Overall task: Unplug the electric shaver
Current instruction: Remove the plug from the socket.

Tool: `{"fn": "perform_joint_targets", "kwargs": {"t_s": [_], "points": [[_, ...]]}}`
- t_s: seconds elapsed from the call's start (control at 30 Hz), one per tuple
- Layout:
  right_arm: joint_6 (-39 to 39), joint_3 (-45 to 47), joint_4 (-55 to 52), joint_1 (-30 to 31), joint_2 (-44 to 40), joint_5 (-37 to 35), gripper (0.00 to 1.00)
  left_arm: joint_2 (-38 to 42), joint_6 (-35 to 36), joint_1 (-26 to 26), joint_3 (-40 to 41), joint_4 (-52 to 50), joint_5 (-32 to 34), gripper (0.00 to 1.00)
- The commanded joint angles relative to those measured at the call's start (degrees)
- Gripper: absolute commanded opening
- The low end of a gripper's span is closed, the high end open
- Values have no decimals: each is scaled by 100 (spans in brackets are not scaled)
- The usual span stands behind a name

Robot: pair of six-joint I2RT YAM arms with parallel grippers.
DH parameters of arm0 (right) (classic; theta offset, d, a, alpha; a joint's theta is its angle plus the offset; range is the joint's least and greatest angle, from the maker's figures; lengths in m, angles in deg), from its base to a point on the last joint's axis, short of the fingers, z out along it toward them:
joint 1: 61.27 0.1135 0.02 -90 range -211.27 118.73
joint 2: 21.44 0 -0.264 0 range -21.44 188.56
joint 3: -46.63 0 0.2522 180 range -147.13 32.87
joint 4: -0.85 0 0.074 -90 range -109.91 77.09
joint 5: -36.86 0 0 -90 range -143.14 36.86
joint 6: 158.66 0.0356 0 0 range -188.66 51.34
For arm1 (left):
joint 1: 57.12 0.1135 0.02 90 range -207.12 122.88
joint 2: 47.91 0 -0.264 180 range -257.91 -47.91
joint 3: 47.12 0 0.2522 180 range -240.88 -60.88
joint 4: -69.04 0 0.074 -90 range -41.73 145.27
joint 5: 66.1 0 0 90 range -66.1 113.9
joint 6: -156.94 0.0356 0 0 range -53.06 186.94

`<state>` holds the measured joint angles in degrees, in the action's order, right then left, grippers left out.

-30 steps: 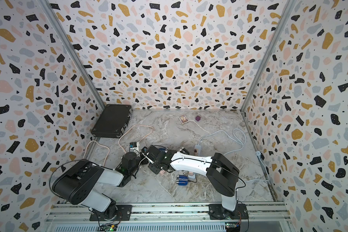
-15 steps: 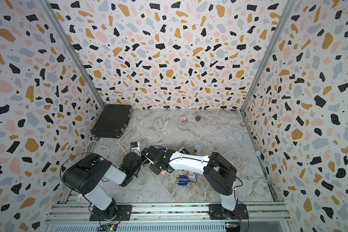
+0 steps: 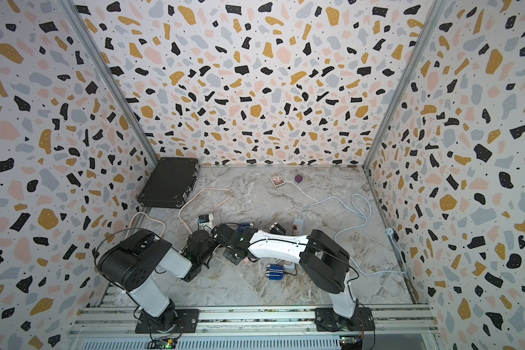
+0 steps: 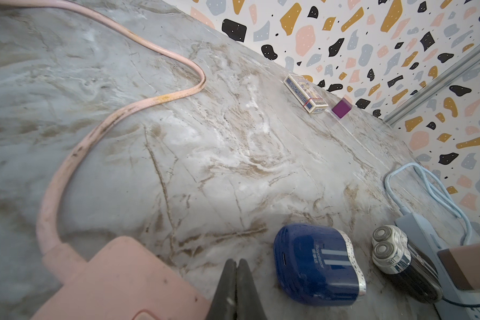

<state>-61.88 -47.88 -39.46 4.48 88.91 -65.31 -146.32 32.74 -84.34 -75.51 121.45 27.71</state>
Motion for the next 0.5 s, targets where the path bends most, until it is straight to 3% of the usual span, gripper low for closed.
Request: {"fn": "perform_joint_targets", "kwargs": {"t_s": [0.0,0.47], "points": [[-99,-469,825,31,-346,-510,0,-467,-72,-115,248,-1808,-215,6],[87,-217,1372,29,-804,-768,0,-583,-80,-186,203,-1801,-164,2]]}}
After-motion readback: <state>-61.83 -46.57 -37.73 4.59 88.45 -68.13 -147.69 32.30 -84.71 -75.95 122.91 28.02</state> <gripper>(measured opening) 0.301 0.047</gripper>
